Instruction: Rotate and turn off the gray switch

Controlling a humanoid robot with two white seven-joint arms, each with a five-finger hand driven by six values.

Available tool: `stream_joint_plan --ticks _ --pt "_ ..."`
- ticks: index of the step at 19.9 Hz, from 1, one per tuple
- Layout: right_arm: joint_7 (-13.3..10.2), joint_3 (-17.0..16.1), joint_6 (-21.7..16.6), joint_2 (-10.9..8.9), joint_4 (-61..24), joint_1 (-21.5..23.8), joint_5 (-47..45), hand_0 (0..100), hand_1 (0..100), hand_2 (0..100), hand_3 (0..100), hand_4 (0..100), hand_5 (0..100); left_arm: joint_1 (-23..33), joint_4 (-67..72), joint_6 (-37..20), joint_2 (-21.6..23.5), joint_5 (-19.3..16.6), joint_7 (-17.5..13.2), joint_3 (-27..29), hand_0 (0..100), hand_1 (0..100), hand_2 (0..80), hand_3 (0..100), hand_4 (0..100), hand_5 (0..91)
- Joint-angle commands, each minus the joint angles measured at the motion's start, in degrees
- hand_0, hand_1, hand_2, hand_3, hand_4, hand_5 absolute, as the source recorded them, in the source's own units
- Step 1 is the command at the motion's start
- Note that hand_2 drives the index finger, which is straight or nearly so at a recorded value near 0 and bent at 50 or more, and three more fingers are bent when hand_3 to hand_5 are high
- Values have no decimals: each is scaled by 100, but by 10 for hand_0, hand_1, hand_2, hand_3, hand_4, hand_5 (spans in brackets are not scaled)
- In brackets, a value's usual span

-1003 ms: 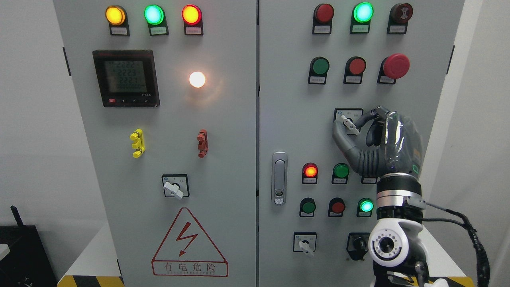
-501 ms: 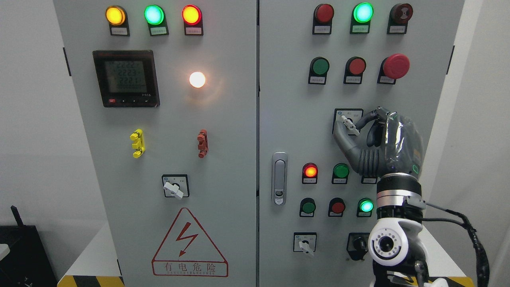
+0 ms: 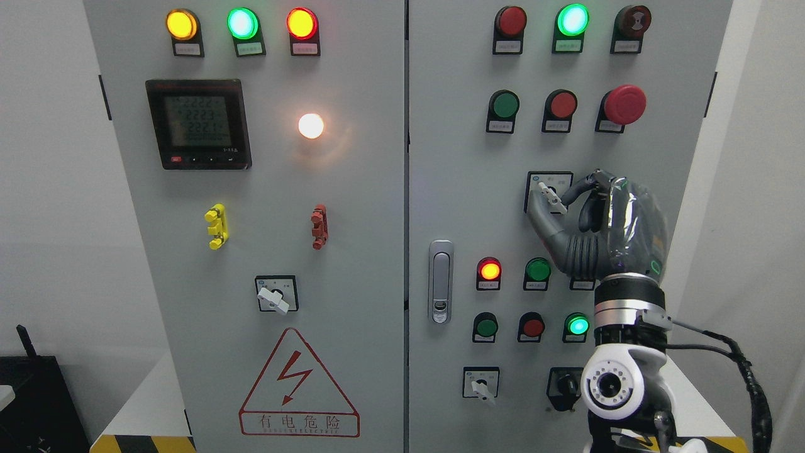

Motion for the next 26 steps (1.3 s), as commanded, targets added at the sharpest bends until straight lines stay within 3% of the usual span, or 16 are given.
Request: stream_joint_plan --ticks 1,26 --pt "3 1 -2 0 4 -3 0 290 492 663 1000 1000 1000 -53 -141 -3 -3 114 -5 44 120 389 0 0 0 0" --pt "12 45 -2 0 4 -30 -9 365 484 703 1000 1000 1000 -53 -141 -3 6 114 -5 44 120 389 0 0 0 0"
